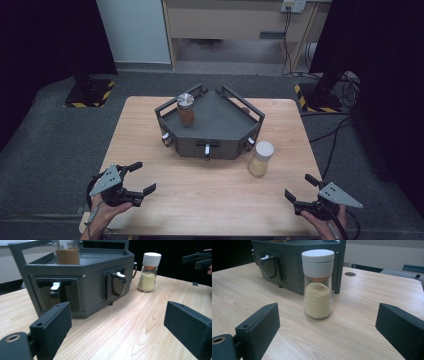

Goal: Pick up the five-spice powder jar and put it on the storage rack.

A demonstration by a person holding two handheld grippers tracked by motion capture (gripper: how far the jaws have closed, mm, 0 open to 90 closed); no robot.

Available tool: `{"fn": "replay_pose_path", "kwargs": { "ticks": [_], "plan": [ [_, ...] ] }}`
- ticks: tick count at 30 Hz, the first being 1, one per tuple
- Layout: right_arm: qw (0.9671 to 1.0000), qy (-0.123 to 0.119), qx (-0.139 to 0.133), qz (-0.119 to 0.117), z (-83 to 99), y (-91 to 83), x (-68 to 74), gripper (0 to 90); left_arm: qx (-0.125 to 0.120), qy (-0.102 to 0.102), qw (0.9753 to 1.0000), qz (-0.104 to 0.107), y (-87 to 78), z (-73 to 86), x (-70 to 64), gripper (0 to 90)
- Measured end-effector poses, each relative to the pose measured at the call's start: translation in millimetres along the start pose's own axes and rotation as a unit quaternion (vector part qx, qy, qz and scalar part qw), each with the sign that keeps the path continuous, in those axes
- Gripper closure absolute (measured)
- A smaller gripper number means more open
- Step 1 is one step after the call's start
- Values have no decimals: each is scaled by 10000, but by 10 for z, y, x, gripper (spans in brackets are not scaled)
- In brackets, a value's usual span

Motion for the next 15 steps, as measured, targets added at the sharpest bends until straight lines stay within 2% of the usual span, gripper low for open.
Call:
{"fn": "replay_pose_path", "kwargs": {
  "ticks": [4,8,15],
  "plan": [
    [10000,29,3,28,4,0,-5,59,-45,-58,9999,-122,-22,8,23,45],
    [10000,31,9,35,5,4,-10,59,-56,-82,9998,-147,-34,12,41,39],
    [10000,-5,31,22,4,3,-8,59,-38,-3,10000,12,-22,-5,46,39]
  ]
}}
Point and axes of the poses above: each handheld gripper's, and its own axes: y roughly forward along the jaws, z roughly out of its underside, x roughly to its left, the point moved 9 cm from there along y, roughly forward along the jaws, and after that the axes turned 3 degrees about -x, right-handed, at the moved point
